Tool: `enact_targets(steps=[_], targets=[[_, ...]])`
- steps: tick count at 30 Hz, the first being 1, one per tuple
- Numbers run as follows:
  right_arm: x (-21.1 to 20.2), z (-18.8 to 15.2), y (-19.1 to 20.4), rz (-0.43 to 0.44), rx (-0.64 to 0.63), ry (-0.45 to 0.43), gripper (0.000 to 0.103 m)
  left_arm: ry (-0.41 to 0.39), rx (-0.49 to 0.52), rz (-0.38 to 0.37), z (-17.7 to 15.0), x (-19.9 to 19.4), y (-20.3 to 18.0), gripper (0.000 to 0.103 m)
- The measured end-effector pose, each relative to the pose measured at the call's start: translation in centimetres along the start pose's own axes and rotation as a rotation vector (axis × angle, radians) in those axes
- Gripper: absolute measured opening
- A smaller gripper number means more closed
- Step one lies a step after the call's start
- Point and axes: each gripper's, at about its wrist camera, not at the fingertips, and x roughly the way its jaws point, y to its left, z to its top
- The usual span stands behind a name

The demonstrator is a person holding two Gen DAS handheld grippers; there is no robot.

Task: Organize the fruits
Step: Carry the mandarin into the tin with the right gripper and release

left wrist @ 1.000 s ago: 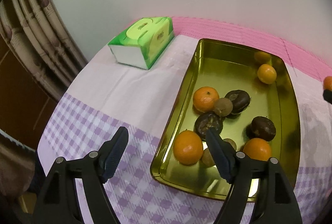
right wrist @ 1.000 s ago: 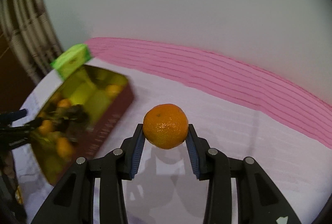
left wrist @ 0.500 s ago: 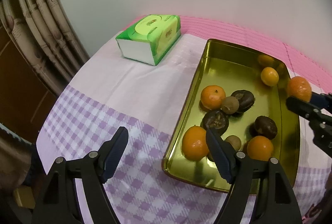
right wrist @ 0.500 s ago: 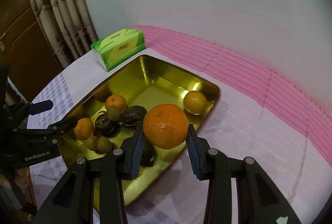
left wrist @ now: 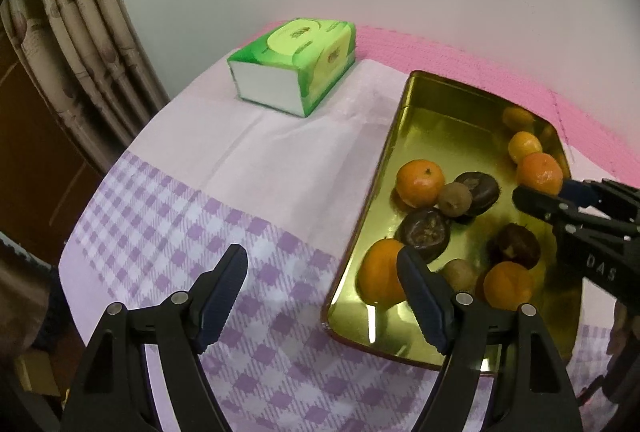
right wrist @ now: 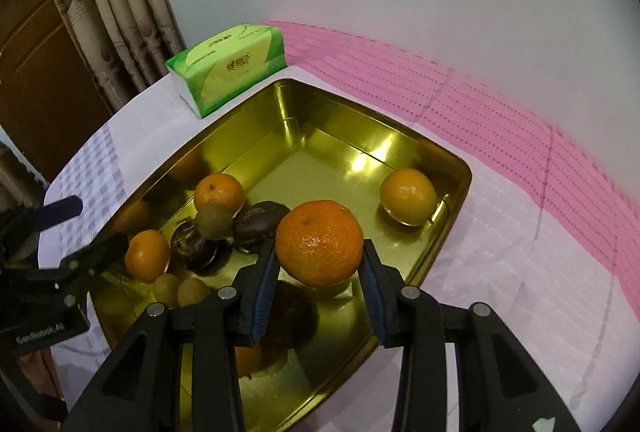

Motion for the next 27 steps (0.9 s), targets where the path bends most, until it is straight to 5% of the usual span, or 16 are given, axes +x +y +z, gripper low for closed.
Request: enact_targets(steps=[27], targets=[[1.4,0.3,0.9,-0.031,-0.029,0.038,0.039,0.002,0.008,-0.017,0.1,-0.5,-0.3,0.077]])
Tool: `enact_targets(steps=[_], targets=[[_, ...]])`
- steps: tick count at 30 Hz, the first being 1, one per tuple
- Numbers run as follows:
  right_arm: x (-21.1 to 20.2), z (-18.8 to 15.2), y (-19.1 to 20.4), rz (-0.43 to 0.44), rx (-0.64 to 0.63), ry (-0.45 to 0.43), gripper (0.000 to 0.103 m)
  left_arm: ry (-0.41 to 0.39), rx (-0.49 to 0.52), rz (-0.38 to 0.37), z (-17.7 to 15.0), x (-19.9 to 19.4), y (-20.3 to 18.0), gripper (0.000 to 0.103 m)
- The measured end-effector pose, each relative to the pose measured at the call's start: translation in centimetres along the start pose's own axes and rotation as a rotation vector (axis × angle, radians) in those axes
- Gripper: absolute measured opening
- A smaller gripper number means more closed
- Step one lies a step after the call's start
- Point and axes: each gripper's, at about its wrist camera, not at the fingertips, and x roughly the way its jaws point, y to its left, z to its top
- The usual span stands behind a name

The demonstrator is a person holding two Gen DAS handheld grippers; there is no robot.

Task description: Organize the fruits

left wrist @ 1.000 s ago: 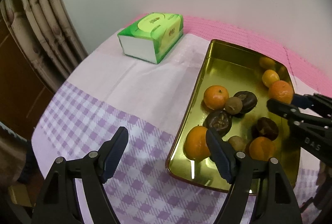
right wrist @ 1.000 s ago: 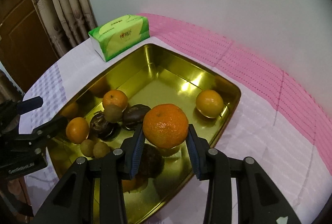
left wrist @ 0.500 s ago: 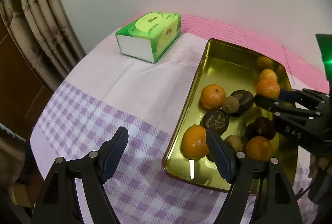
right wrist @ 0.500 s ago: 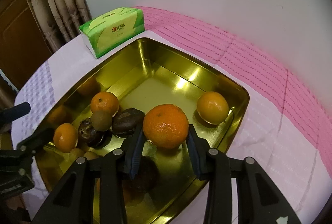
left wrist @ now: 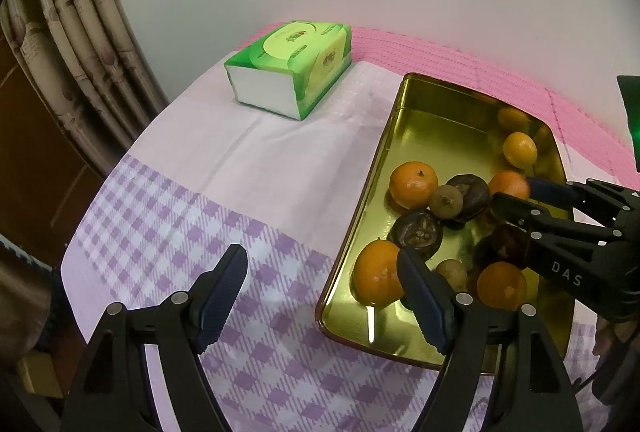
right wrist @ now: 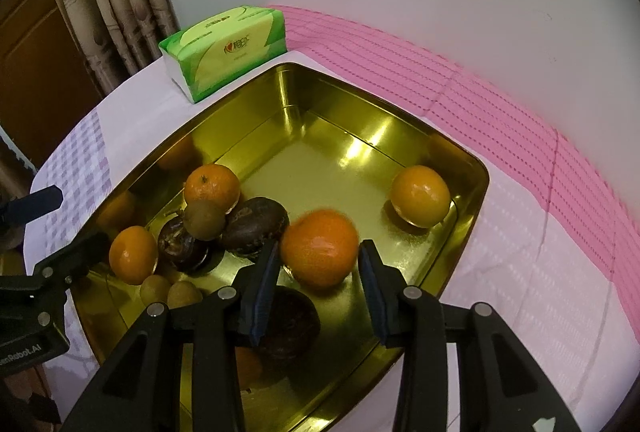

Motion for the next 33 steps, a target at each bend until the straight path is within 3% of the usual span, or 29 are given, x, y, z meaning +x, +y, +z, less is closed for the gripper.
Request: enact_targets(steps=[5,7,9,12,14,28,33], targets=[[-0.6,-0.1,-0.1,-0.006,0.014,-0.006,0.048,0.012,0.005,-0.004,-0.1,0.0,-0.3,0.077],[-1.4,-0.1,-0.2,-0.005,0.025,-0.022,0.059,0.005,0.006,-0.013,-0.1,-0.3,-0.4,0.077],[-2.3,-0.2,-0.3,-0.013,0.039,-0.041,0.083,0.007,0.007,-0.007,-0.1,-0.4,-0.6,0.079],[-4.0,-0.6,-0.2,-0.031,0.059,-0.082,0.097,0.019,0.013,-0.029,-0.2,-0.5,-1.0,0.081],[-5.2,-1.2,-0.2,-0.065,0.075,-0.089,0.099,0.013,0.030,-0.027,-0.2,-0.7,-1.4,0.081],[-9.1,-6.0,0.5,-0.096,0.130,-0.088,0.102,0.001,0.080,-0.020,-0.6,-1.4,-2.7,0.083],[-7.8,-7.2,-0.1,-0.053,0.199,-0.008,0.103,-0.003,0.103,-0.025,-0.8,-1.6,-3.4,0.083]])
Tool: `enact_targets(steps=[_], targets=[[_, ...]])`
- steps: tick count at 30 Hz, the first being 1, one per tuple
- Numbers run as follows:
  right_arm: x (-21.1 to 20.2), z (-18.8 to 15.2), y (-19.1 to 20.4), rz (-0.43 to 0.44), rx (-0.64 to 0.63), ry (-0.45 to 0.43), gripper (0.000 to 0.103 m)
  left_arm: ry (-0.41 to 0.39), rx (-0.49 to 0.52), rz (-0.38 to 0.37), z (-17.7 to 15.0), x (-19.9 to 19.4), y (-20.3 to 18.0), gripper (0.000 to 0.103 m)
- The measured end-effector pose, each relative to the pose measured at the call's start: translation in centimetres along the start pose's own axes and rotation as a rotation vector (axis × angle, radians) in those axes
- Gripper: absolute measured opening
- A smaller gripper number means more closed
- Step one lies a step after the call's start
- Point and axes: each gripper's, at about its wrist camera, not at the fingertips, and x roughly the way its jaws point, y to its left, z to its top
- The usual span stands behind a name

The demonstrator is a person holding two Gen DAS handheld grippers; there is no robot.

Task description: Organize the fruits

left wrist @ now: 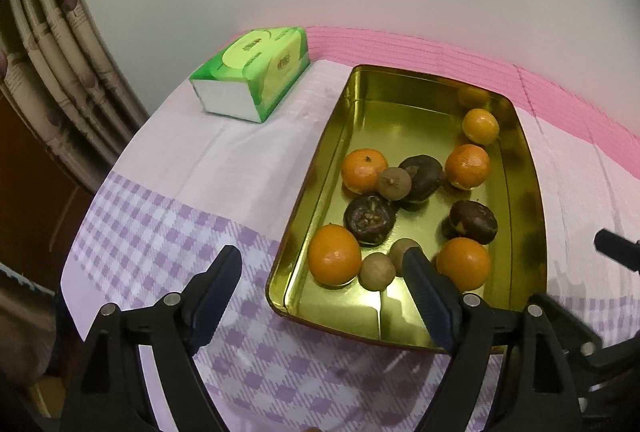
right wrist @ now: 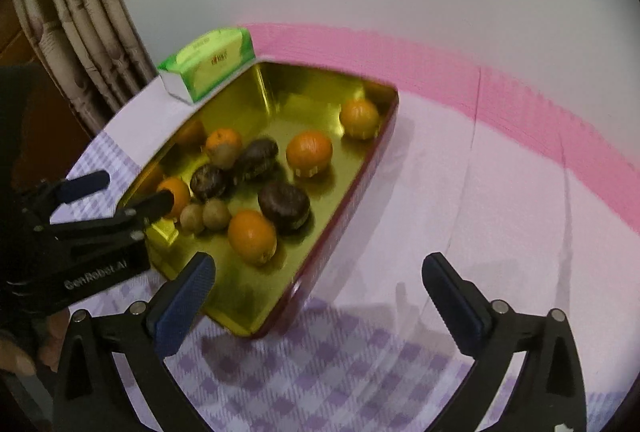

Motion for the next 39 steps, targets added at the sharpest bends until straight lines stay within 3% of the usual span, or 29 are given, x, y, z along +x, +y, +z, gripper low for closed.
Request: enact_targets(steps=[16,39], targets=[[1.2,-0.8,1.2,-0.064,-0.044,0.063,0.103,0.018,0.019,-0.009,-0.2,0.3,-0.3,0.083],[2.3,-0.6,1.9,-0.040,-0.053,0.092,0.103,0.040,0.009,-0.024,-0.3,1.0,-0.1,0.083]])
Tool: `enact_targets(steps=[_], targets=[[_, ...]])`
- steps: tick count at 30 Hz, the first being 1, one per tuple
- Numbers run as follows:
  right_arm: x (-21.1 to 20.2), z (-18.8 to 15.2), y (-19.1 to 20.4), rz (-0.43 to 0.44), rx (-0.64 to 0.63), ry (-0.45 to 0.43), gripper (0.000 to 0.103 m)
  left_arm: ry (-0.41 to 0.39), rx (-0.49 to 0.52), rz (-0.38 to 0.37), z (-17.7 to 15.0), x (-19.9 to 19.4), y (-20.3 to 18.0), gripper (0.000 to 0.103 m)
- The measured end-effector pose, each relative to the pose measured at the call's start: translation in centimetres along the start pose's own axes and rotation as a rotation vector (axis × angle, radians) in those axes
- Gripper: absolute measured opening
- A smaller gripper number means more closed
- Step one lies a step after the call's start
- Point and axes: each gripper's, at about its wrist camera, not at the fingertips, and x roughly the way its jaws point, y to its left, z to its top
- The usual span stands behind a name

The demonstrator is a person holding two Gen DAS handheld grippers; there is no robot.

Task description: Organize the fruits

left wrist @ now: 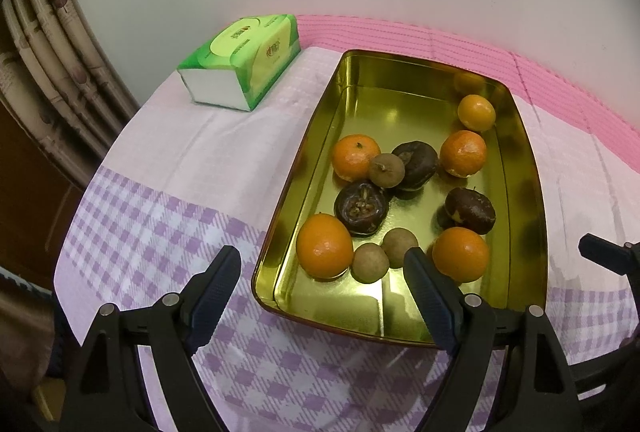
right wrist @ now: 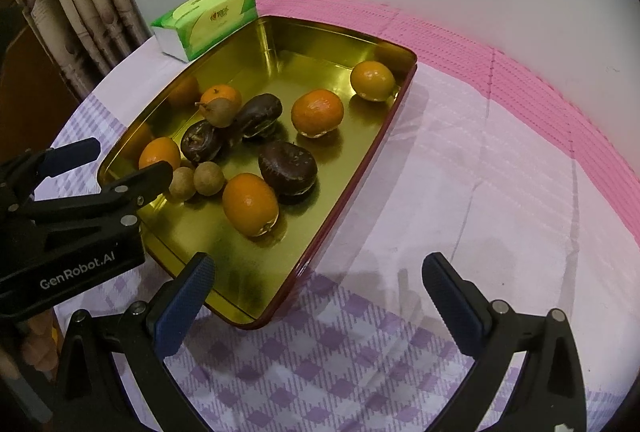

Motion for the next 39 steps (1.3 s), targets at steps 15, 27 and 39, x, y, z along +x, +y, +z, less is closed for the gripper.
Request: enact_targets(steps=[15,27,39], targets=[[-0.10,0.54,0.23,0.004,-0.007,0.002,0.103,0.005,-0.003,-0.005,0.05,0.06,-0.02,0.083],[0.12,0.30,0.06,0.004,0.007,0.015,0.103,0.008,-0.001,-0.003,-0.02,0.04,0.03,0.083],[0.26,0.24,0.31,0.016,0.003,0.015,0.103,0.010,-0.002,-0.004,-0.06,0.03,-0.08,0.083]])
